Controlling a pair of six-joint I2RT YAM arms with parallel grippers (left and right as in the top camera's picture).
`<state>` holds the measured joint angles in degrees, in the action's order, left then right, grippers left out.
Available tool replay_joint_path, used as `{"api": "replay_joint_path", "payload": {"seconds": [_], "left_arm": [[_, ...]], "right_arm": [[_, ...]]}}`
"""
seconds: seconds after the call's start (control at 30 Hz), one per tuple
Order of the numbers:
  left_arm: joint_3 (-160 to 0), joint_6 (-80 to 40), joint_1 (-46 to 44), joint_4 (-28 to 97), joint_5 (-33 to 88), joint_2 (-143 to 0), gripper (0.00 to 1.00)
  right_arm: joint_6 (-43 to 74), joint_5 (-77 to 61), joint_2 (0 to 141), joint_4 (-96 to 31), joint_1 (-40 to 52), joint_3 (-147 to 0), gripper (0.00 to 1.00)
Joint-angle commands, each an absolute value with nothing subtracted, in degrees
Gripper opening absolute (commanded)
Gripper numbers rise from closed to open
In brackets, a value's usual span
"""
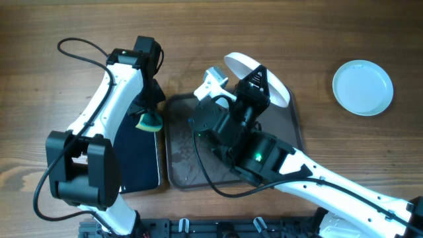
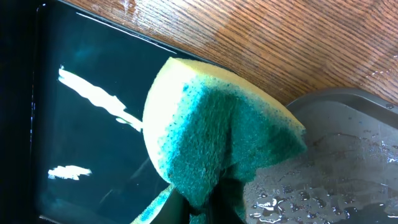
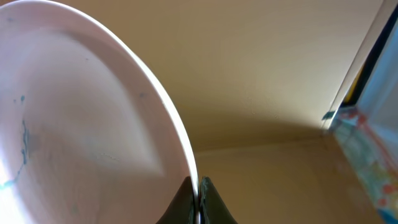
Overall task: Clean dirty plates on tray and stack at the side
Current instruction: 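Lift the last plate with the right gripper and carry it right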
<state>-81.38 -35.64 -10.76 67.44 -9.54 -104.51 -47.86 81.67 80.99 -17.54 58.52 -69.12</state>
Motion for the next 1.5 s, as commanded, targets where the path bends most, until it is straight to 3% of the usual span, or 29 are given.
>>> {"api": "replay_joint_path", "payload": {"seconds": [0.0, 0.1, 0.13, 0.27, 0.37, 0.43, 0.5, 0.53, 0.63, 0.73, 0.8, 0.87, 0.93, 1.0, 1.07, 1.23, 1.4, 1.47], "left_arm": [[-81.97, -34.74, -10.63, 67.09, -9.45, -104.05, 0.04], [-81.97, -34.72, -10.63, 67.33, -9.45, -104.03, 0.04], [-81.97, -34.72, -10.63, 67.31, -9.45, -104.03, 0.04], [-81.97, -34.72, -10.63, 67.29, -9.45, -104.05, 0.04], [-81.97, -34.76, -10.63, 67.26, -9.43, -104.03, 0.04], [-81.97, -34.74, -10.63, 67.37, -9.43, -104.05, 0.04], [-81.97, -34.74, -10.63, 67.75, -9.43, -104.03, 0.04], [-81.97, -34.74, -10.63, 67.77, -9.45, -104.03, 0.04], [-81.97, -34.74, -10.63, 67.7, -9.43, -104.03, 0.04], [-81.97, -34.72, -10.63, 67.77, -9.45, -104.03, 0.04], [-81.97, -34.72, -10.63, 67.77, -9.45, -104.05, 0.04], [-81.97, -34.74, -10.63, 67.7, -9.43, -104.03, 0.04], [-81.97, -34.74, -10.63, 67.81, -9.43, -104.03, 0.04], [-81.97, -34.74, -10.63, 68.4, -9.43, -104.03, 0.04], [-81.97, -34.72, -10.63, 68.62, -9.45, -104.05, 0.04], [-81.97, -34.74, -10.63, 68.55, -9.43, -104.03, 0.04], [-81.97, -34.74, -10.63, 68.36, -9.43, -104.05, 0.04], [-81.97, -34.74, -10.63, 68.05, -9.43, -104.05, 0.04]], "right_arm": [[-21.58, 71.5, 80.36, -25.06, 58.65, -69.93, 0.04], [2.94, 16.78, 80.64, -38.89, 53.87, -69.73, 0.04], [6.04, 10.04, 80.79, -39.53, 51.68, -69.73, 0.05], [19.73, 61.6, 81.01, -54.06, 47.94, -69.76, 0.04], [15.73, 68.42, 81.21, -52.82, 47.44, -69.76, 0.05], [1.98, 74.43, 81.41, -47.9, 47.31, -69.73, 0.04], [-11.66, 72.9, 81.41, -40.18, 47.29, -69.73, 0.04], [-12.91, 68.71, 81.36, -37.01, 47.42, -69.76, 0.04], [-3.05, 44.25, 81.49, -39.2, 47.33, -69.73, 0.05], [-4.25, 70.87, 85.1, -45.93, 45.91, -69.73, 0.04], [-7.03, 74.81, 86.28, -44.99, 44.16, -69.73, 0.04], [-2.61, 58.7, 86.04, -40.95, 43.11, -69.76, 0.04], [10.61, 38.22, 86.06, -40.95, 40.56, -69.73, 0.04], [22.41, 28.71, 86.06, -42.7, 35.42, -69.73, 0.04], [26.2, 24.58, 86.04, -43.77, 28.56, -69.73, 0.04], [27.38, 6.92, 86.04, -44.27, 2.98, -69.76, 0.04], [32.1, 2.42, 87.26, -47.07, -25.21, -69.73, 0.04], [31.48, 2.46, 90.11, -47.16, -28.95, -69.73, 0.04]]}}
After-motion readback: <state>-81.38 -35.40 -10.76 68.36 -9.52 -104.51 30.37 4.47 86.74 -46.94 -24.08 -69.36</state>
